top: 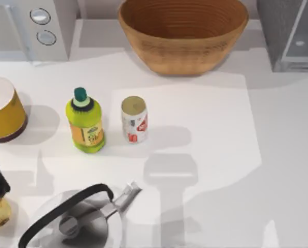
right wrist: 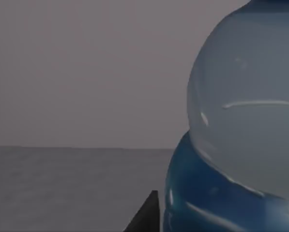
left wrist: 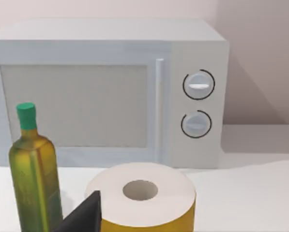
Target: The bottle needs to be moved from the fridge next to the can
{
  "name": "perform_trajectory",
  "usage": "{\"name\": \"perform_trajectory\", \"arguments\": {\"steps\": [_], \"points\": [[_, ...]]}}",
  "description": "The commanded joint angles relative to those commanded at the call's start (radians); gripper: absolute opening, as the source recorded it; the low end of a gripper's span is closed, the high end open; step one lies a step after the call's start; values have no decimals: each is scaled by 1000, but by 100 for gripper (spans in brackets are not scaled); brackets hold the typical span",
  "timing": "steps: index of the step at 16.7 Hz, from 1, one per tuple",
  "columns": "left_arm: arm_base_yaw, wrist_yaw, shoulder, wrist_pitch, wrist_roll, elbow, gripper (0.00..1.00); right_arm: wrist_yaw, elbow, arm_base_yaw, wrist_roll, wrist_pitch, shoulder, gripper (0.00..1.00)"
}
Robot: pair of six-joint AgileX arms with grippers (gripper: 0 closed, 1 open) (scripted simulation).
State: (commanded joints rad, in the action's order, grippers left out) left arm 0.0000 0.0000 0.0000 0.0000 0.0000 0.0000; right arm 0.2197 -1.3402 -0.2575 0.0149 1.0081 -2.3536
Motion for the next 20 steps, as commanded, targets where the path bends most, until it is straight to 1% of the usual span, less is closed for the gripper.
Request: {"name": "perform_trajectory", "arguments": {"steps": [5, 12, 17, 20], "points": [[0, 0, 0, 0, 0, 0, 100, 0, 0, -4, -1, -3, 6, 0], [0, 0, 0, 0, 0, 0, 100, 2, -25, -3, -3, -145, 121, 0], [0, 0, 0, 0, 0, 0, 100, 2, -20, -4, -4, -145, 121, 0], [0, 0, 0, 0, 0, 0, 100, 13, 48, -17, -5, -115, 167, 0]]}}
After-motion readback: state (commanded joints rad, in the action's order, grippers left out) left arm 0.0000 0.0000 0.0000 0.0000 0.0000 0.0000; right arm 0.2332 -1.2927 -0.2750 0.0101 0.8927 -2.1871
